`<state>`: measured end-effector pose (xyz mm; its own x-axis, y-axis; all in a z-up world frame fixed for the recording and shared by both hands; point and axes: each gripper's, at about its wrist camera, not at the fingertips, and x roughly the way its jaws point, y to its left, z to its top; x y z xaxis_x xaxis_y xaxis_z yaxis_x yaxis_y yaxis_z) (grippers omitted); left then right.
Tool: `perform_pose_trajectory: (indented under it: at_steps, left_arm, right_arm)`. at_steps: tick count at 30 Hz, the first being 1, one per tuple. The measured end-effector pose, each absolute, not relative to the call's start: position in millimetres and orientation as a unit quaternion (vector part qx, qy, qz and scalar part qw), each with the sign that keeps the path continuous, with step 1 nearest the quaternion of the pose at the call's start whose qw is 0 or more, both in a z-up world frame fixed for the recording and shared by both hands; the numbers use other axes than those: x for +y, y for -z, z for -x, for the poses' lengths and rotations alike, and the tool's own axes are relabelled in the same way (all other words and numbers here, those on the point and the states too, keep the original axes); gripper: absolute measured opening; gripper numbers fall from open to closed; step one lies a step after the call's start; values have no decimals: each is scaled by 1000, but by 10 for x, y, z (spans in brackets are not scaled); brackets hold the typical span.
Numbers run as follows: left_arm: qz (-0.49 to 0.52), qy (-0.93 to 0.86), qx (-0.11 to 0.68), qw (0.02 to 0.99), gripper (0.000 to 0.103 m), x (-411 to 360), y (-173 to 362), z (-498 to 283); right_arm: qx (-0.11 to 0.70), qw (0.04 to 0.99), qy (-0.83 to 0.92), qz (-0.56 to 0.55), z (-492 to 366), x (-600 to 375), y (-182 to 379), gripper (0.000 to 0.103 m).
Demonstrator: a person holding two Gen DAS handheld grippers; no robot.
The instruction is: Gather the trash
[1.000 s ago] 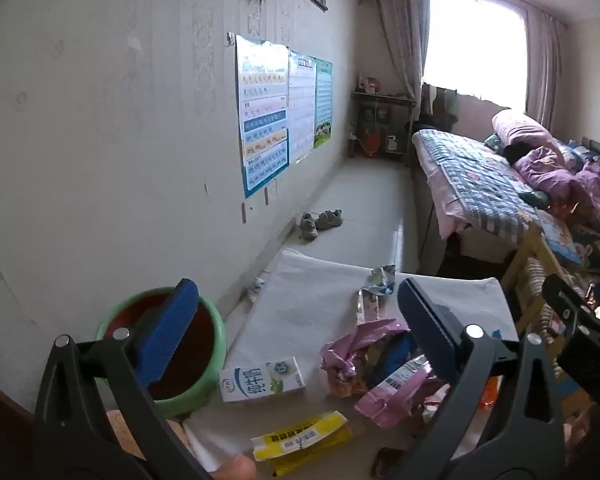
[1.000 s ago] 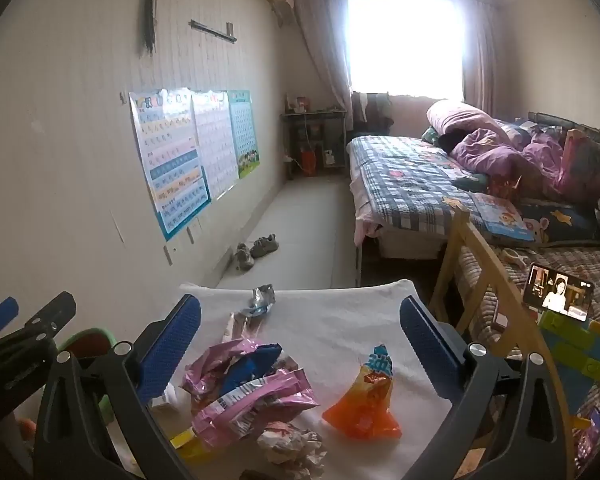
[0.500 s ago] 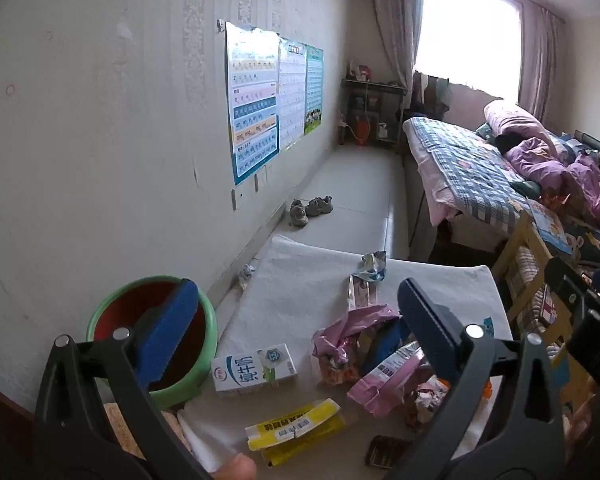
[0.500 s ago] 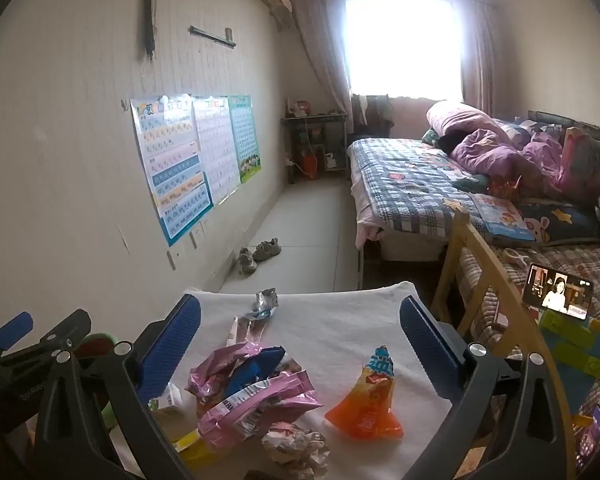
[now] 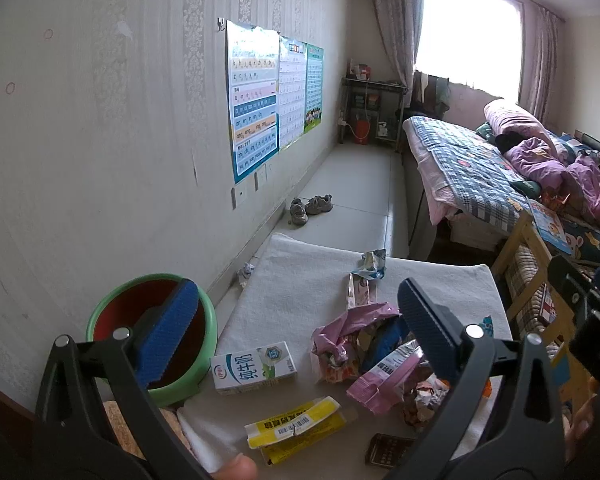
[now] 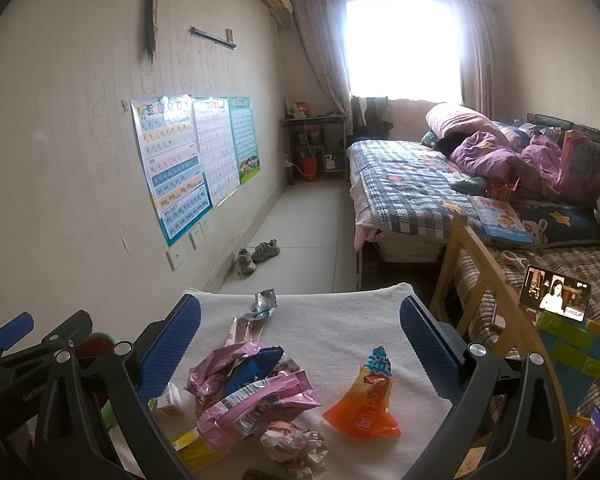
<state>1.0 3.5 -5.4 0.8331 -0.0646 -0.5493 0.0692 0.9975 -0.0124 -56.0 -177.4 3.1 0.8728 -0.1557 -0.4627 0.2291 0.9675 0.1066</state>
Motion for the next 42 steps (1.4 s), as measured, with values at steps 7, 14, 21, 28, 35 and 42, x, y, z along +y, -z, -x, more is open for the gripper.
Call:
perform_pose_trajectory:
  at_steps: [7,14,21,28,35,42]
  left_arm:
    - [-4,35,288,957,98,38,61,-9]
    - [-4,34,289,957,98,45,69,3]
    - [-4,34,290,956,98,44,87,12]
    - [-4,34,291,956,98,50,96,12]
    - [-4,34,291,956,98,54,111,23]
    - [-3,33,295,955,98,42,145,21]
  right_arm:
    - [231,965,101,-79,565,-1771,-23,96]
    - [233,964,100,-78,580,-1775,-30,96]
    - [234,964,100,-78,584,-1776,-30,96]
    - [234,964,100,-77,574,-1775,-19,96]
    - [235,964,100,-77,592,-1776,-25,96]
    - [237,963,100,-77,599,-1770,-9,96]
